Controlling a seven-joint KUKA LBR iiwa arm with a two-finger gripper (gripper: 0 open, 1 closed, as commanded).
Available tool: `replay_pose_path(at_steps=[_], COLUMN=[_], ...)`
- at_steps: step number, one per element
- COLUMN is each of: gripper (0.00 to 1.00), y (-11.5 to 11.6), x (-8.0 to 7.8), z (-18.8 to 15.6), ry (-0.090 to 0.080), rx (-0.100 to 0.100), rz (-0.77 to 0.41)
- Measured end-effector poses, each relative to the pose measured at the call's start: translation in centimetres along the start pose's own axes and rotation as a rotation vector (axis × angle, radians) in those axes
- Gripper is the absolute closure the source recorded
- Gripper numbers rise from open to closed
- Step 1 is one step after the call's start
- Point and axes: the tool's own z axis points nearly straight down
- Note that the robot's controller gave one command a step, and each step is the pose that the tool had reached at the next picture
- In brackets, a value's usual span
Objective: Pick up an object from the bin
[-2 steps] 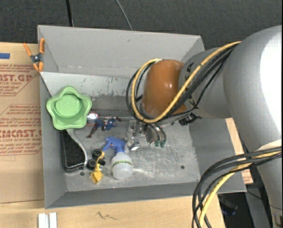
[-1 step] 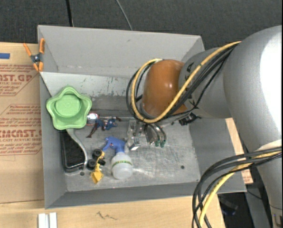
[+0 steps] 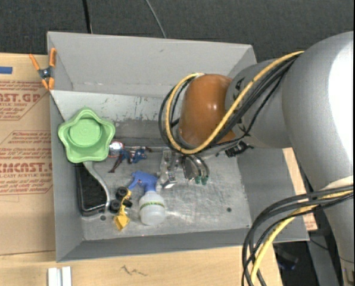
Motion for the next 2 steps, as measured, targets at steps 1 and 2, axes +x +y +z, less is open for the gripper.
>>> replay_pose_path(at_steps=[1,2], gripper=[1.00,1.00], y=[0.0,0.0], x=[0.0,0.0], z=[-1.7,-3.6], ry=[-0.006,-0.008], rx=[0.000,0.001], rz=[0.001,0.000])
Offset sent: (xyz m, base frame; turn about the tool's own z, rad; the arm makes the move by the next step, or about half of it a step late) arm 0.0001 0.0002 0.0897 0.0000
